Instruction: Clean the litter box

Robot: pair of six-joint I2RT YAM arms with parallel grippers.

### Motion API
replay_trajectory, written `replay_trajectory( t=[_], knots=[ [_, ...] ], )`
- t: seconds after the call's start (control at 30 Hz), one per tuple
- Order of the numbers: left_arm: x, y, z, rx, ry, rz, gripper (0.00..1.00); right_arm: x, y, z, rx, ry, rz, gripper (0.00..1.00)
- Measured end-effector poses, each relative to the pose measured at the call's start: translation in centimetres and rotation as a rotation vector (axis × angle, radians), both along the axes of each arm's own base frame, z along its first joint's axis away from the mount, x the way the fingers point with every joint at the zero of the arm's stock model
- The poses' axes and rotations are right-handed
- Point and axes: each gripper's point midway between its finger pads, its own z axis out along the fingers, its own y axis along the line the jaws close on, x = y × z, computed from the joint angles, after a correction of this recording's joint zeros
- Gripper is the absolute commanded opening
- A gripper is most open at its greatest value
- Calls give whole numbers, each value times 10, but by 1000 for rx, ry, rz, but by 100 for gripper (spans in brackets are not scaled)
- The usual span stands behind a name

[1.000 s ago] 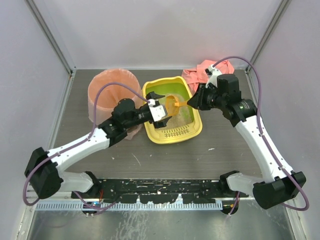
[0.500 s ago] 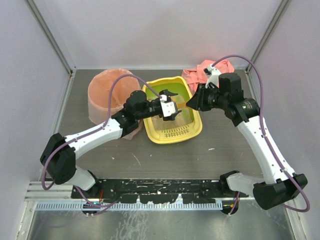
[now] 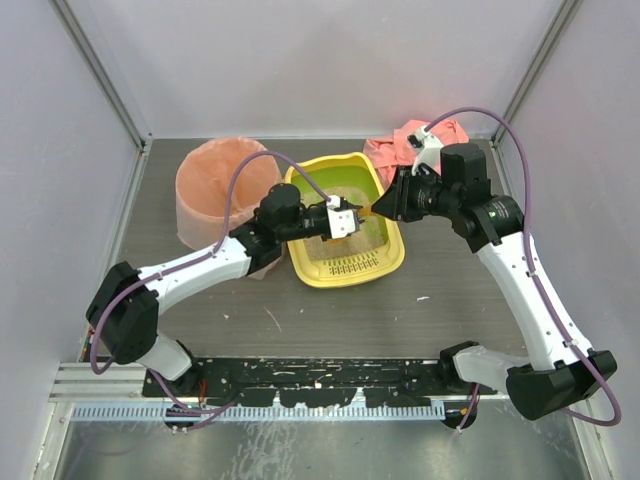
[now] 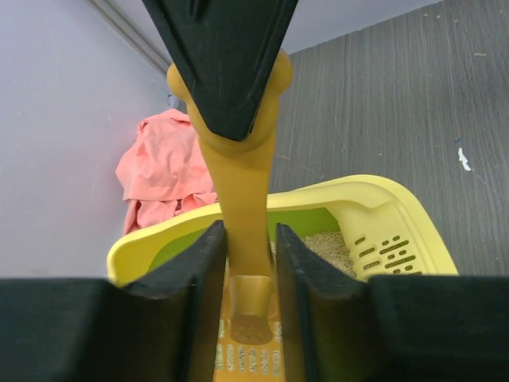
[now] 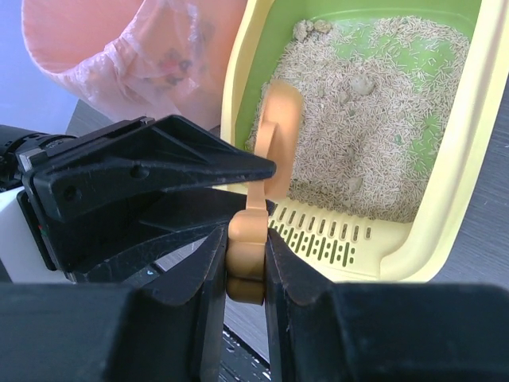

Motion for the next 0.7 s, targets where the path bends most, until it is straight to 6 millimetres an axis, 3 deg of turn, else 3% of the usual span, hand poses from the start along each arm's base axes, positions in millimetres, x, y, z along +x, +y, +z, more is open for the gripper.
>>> replay_trajectory(
  t=[0.07, 0.13, 0.27, 0.33, 0.5, 0.7],
  knots=[
    [-1, -1, -1, 0, 5, 0, 11, -1, 0, -1, 1, 4, 4, 3],
    [0, -1, -1, -3, 14, 8, 1, -2, 0, -2, -1, 10, 6, 14],
    [2, -2, -1, -12, 41, 35, 0, -2, 0, -1, -1, 8, 3, 56],
    [0, -4, -2, -14, 59, 38, 0, 2, 1, 3, 10, -17, -5, 64],
    [-8, -10, -3, -40, 127, 37, 0, 5, -5, 10, 53, -116, -68, 68],
    [-9, -14, 6, -110, 211, 75, 0, 6, -9, 3, 118, -162, -131, 61]
  ],
)
